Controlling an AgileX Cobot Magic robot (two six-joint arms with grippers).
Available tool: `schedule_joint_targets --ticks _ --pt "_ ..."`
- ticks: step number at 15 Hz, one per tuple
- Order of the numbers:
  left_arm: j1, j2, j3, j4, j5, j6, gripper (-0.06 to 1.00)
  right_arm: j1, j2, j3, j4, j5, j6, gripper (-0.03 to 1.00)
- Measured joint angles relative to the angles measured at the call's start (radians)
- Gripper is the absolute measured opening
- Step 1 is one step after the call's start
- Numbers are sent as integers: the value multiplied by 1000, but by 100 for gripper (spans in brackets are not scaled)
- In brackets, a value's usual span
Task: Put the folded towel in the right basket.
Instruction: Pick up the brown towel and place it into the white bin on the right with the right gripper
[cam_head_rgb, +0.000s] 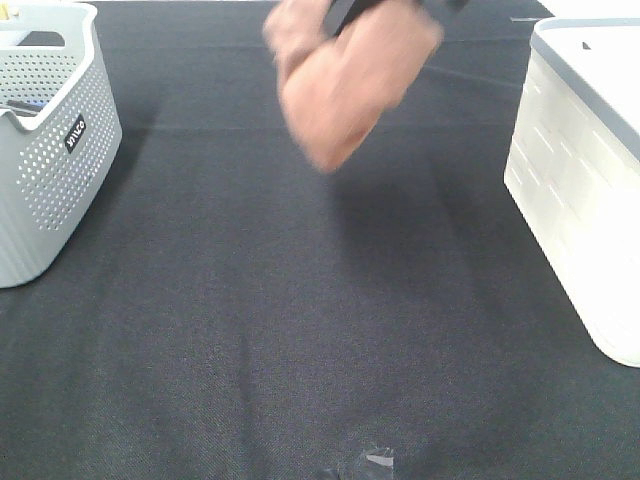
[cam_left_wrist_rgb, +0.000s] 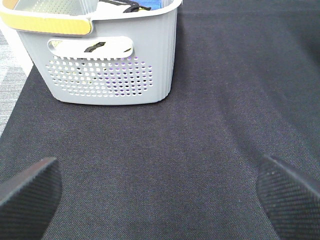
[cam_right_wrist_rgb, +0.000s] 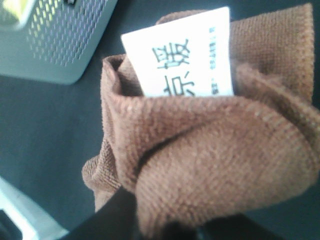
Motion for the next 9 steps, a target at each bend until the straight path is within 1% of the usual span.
schedule_joint_targets --ticks 1,3,4,5,6,7,9 --pt "0 0 0 0 0 0 99 -27 -42 -6 -24 4 5 16" --pt "0 0 0 0 0 0 99 -114 -121 -7 -66 15 7 16" --pt "0 0 0 0 0 0 99 -171 -158 -7 -73 15 9 16" --pt "0 0 0 0 0 0 99 -269 -214 -7 -88 16 9 16" --pt "0 0 0 0 0 0 99 -269 -214 -7 -88 16 9 16" --pt "0 0 0 0 0 0 99 -339 -239 -8 -116 16 9 16" --pt "0 0 0 0 0 0 99 -454 -267 8 -232 16 9 16"
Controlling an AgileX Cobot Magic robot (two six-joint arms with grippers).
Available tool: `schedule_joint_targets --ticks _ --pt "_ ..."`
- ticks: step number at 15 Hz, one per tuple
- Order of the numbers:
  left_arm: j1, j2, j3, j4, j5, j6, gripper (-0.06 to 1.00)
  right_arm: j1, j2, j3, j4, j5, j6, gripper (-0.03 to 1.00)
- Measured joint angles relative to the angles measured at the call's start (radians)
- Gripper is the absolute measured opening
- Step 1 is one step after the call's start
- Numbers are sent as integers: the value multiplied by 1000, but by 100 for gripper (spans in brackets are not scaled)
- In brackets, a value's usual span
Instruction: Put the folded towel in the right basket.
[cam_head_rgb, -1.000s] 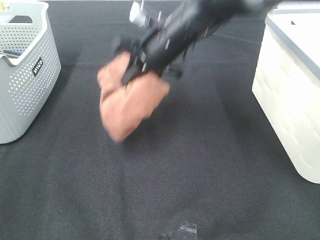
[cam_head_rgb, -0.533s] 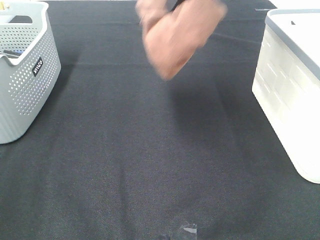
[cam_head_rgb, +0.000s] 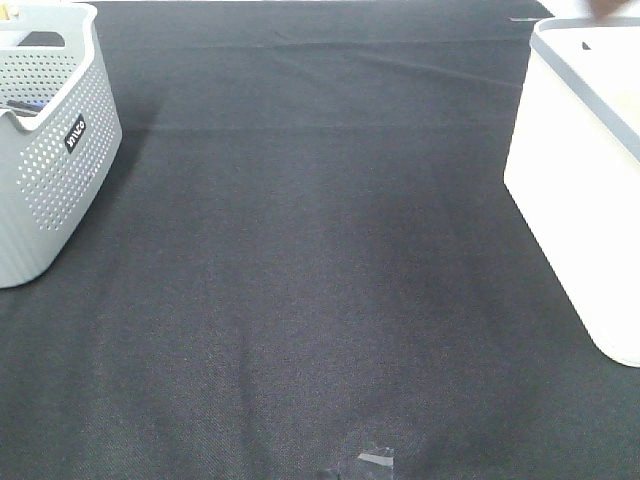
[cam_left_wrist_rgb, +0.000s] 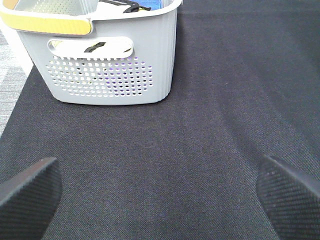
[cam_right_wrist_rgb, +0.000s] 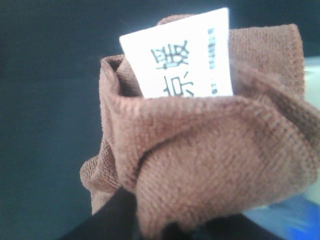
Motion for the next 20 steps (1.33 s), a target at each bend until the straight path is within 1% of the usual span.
schedule_joint_targets --ticks 1,2,3,5,9,10,11,12,13,14,15,18,20 --pt "0 0 0 0 0 0 99 -64 -2 44 -87 0 0 16" --pt "0 0 0 0 0 0 99 -99 7 86 -129 0 0 16" --pt "0 0 0 0 0 0 99 -122 19 126 -149 0 1 16" --pt "0 0 0 0 0 0 99 -141 57 191 -152 0 6 16" --pt "0 0 0 0 0 0 99 -141 167 213 -140 -1 6 16" --pt "0 0 0 0 0 0 99 -141 184 213 -139 -2 6 22" --pt "0 0 0 0 0 0 99 -141 192 213 -138 -2 8 40" --pt "0 0 0 0 0 0 99 -141 194 213 -138 -2 14 73" --pt "0 0 0 0 0 0 99 -141 194 213 -138 -2 14 87" --pt "0 0 0 0 0 0 99 -141 194 213 -138 -2 14 93" --pt "0 0 0 0 0 0 99 -141 194 213 -138 -2 14 96" --pt "0 0 0 0 0 0 99 -141 194 213 -134 -2 14 98" --pt "0 0 0 0 0 0 99 -114 174 213 -135 -2 24 98"
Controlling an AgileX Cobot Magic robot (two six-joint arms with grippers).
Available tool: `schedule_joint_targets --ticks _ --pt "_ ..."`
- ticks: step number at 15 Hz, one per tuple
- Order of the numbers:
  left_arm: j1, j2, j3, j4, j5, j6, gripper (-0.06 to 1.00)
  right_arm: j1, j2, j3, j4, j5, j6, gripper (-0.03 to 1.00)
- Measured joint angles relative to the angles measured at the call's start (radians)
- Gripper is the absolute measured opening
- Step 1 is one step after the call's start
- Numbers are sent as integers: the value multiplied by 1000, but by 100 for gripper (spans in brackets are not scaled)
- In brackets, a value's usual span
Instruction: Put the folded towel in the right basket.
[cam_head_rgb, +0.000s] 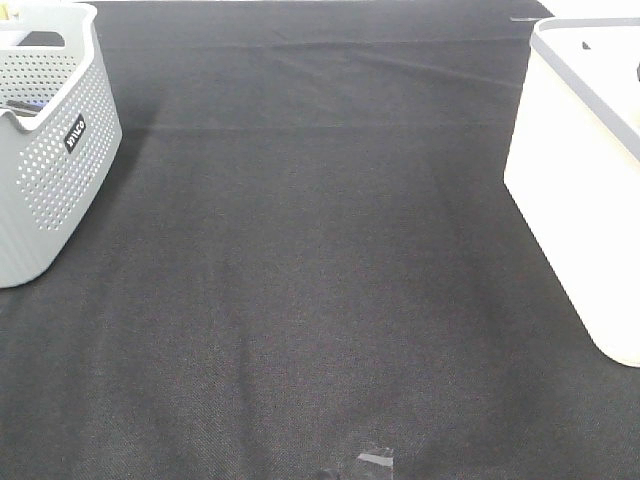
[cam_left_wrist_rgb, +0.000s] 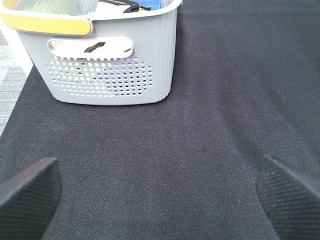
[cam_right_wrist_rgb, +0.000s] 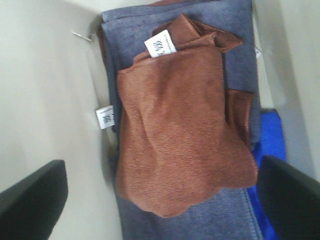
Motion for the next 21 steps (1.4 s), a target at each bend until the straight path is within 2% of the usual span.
schedule_joint_targets --ticks 3,6,8,12,15,16,18,21 --pt "0 0 0 0 0 0 99 114 -75 0 -50 1 92 98" --pt "0 0 0 0 0 0 99 237 -174 6 -97 0 116 98" --pt "0 0 0 0 0 0 99 252 -256 71 -99 -1 129 98" --pt "0 0 0 0 0 0 99 252 -569 410 -101 -18 151 98" --pt "0 0 0 0 0 0 99 252 -938 702 -97 -151 134 98" --pt "0 0 0 0 0 0 99 252 -938 702 -97 -151 134 98" --pt "0 0 0 0 0 0 99 252 -1148 838 -96 -186 121 98" --pt "0 0 0 0 0 0 99 252 -1411 991 -96 -184 120 98"
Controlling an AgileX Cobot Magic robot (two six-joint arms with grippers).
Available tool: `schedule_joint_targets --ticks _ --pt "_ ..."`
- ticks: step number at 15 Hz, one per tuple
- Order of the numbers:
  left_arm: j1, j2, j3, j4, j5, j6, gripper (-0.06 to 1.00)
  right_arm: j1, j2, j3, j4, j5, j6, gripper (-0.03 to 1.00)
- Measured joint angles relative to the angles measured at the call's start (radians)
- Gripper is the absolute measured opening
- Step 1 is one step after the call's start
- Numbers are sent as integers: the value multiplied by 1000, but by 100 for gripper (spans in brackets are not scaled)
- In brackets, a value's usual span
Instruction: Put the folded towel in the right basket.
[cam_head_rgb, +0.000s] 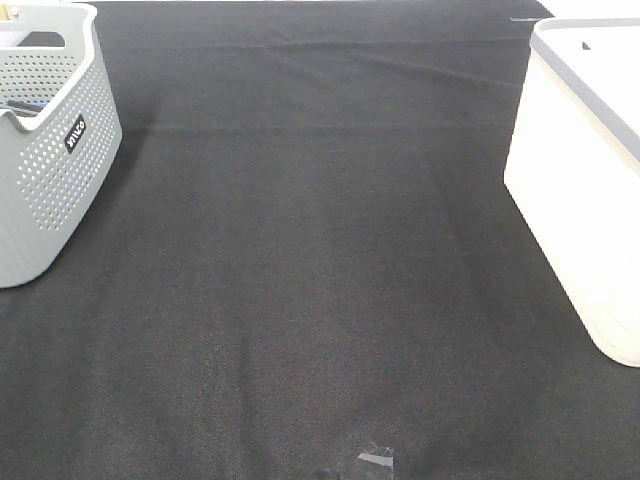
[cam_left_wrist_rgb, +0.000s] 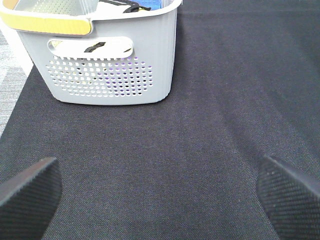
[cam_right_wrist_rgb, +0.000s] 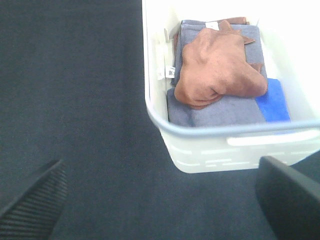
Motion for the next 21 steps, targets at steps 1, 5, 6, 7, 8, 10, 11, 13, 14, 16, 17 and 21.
schedule_joint_targets --ticks 1,5,6,7,8,10,11,13,14,16,17,21 --pt "0 0 0 0 0 0 99 0 -129 69 -3 11 0 98" --pt "0 0 0 0 0 0 99 0 -415 281 -20 35 0 98" --pt "0 0 0 0 0 0 99 0 -464 327 -20 38 0 98" --pt "0 0 0 0 0 0 99 0 -495 358 -20 70 -1 98" --pt "0 0 0 0 0 0 99 0 -502 366 -18 77 -12 98" --pt "0 0 0 0 0 0 99 0 -503 368 12 77 -57 98" --pt "0 0 0 0 0 0 99 0 -503 368 42 77 -95 98" --pt "0 0 0 0 0 0 99 0 -503 369 92 77 -145 98" --pt "0 0 0 0 0 0 99 0 -503 369 92 77 -145 98" --pt "0 0 0 0 0 0 99 0 -503 369 105 77 -156 98" --pt "0 0 0 0 0 0 99 0 -503 369 107 77 -156 98" --pt "0 0 0 0 0 0 99 -70 -503 369 109 76 -156 98"
